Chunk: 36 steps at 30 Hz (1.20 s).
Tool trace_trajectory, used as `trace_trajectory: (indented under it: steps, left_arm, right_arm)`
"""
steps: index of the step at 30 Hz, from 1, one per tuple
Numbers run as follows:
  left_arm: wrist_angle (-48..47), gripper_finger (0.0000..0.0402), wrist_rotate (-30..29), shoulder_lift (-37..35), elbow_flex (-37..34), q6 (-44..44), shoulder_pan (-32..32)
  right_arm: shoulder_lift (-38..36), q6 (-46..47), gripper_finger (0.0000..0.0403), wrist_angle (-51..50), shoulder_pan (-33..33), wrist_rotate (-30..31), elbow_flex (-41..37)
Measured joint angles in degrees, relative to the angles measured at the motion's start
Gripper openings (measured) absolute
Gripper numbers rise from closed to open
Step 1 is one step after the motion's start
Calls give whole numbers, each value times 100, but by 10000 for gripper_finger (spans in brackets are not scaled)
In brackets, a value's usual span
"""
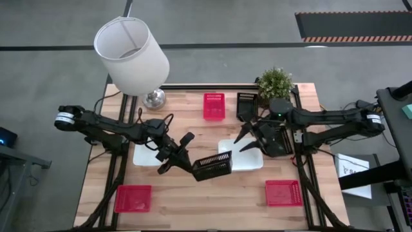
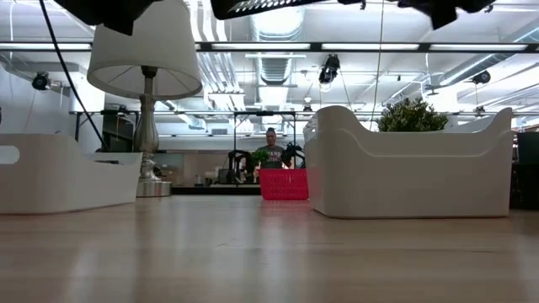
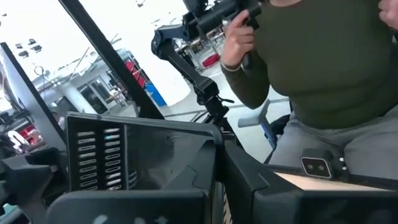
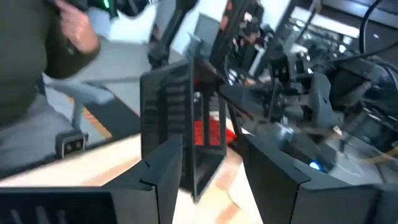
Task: Stack baskets by color
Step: Stack the top left black bin into the top right black bin
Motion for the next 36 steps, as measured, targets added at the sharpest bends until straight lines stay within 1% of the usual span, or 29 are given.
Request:
trace_trajectory:
  steps: [2, 6, 9, 14, 18, 21, 24, 27, 33, 34, 36]
  left_arm:
    - [52, 0, 0, 17, 1, -1, 8]
    - [154, 0, -4, 65, 0, 10, 18]
    - [127, 0, -147, 83, 0, 11, 29]
    - [129, 0, -174, 98, 0, 13, 33]
    - [137, 0, -184, 116, 0, 15, 58]
    - [148, 0, -187, 146, 0, 15, 58]
    - [124, 0, -204, 160, 0, 15, 58]
    - [94, 0, -266, 160, 0, 15, 56]
    - [71, 4, -299, 155, -2, 1, 56]
    - [59, 8, -321, 155, -2, -3, 59]
    - [31, 19, -344, 153, -2, -33, 60]
  right_arm:
    - [220, 152, 160, 357, -38, -279, 0]
    - [724, 446, 160, 1028, -67, -597, 2]
    - [1029, 747, 160, 1351, -91, -1182, 141]
    - [1570, 1031, 160, 1379, -85, -1846, 565]
    - [2010, 1169, 160, 1372, -80, -2652, 933]
    - [2308, 1231, 153, 1384, -78, -3086, 1180]
    - [2607, 1231, 136, 1372, -80, -3349, 1396]
    - [2828, 1246, 108, 1373, -80, -3502, 1602]
    - [3112, 1193, 28, 1359, -76, -4067, 1862]
    - [3116, 1148, 19, 1356, -76, -4112, 1871]
    - [3094, 1054, 14, 1351, -69, -4104, 1865]
